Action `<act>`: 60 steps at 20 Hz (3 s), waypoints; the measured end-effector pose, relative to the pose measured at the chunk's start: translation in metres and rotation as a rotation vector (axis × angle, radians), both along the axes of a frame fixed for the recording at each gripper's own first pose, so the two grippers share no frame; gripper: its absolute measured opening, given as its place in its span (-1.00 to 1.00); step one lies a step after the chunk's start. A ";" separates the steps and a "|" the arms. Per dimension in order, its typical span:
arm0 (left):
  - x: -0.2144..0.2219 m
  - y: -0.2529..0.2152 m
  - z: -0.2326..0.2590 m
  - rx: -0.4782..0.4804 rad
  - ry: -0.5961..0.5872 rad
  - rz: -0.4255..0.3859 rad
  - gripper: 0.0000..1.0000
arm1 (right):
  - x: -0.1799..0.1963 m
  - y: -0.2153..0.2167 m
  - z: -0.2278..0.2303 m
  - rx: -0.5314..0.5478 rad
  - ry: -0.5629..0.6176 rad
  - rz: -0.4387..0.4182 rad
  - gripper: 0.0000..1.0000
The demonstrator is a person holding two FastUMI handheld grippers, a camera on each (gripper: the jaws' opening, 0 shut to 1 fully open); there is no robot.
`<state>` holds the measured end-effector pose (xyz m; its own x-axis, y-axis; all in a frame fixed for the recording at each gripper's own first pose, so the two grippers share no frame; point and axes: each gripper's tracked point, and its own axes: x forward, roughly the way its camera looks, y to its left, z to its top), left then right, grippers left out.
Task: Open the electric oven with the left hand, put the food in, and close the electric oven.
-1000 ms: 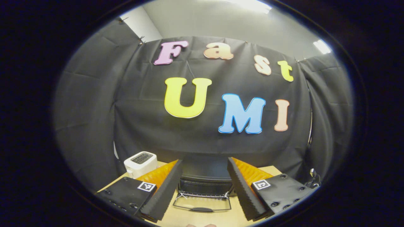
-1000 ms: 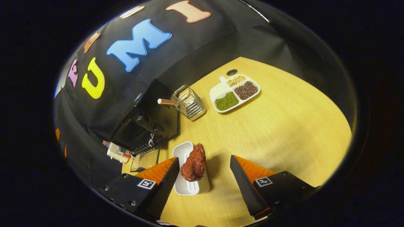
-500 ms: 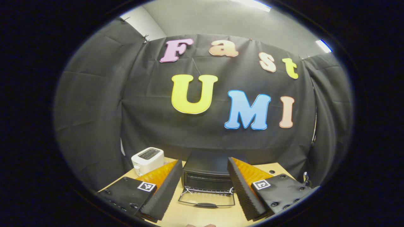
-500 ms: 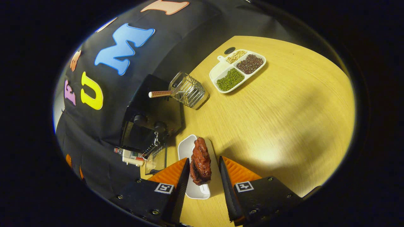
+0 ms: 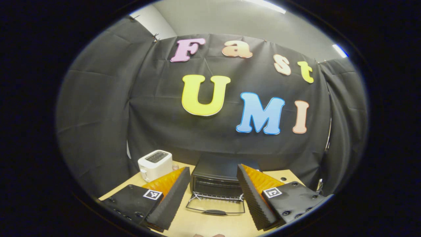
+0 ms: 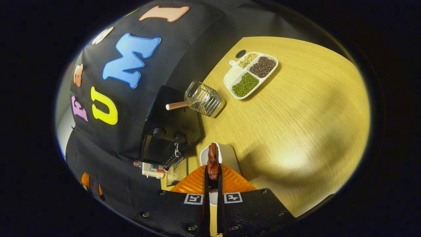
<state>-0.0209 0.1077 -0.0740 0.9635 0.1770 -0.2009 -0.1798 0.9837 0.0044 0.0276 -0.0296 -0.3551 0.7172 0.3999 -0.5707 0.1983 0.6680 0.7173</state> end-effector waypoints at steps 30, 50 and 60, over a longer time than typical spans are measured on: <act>-0.023 0.084 0.013 0.050 -0.048 -0.112 1.00 | 0.039 0.204 0.117 0.228 -0.230 0.107 -0.83; -0.055 0.182 -0.004 0.100 0.071 0.039 1.00 | 0.186 0.254 -0.014 0.252 -0.098 -0.301 -0.82; -0.031 0.164 -0.015 0.066 0.068 0.000 1.00 | 0.192 0.222 -0.024 -0.059 -0.007 -0.281 -0.36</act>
<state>-0.0521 0.2722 -0.0895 0.9479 0.1926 -0.2537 -0.1773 0.9807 0.0819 0.2196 0.1925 -0.3791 0.7991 0.1513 -0.5819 0.3766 0.6285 0.6806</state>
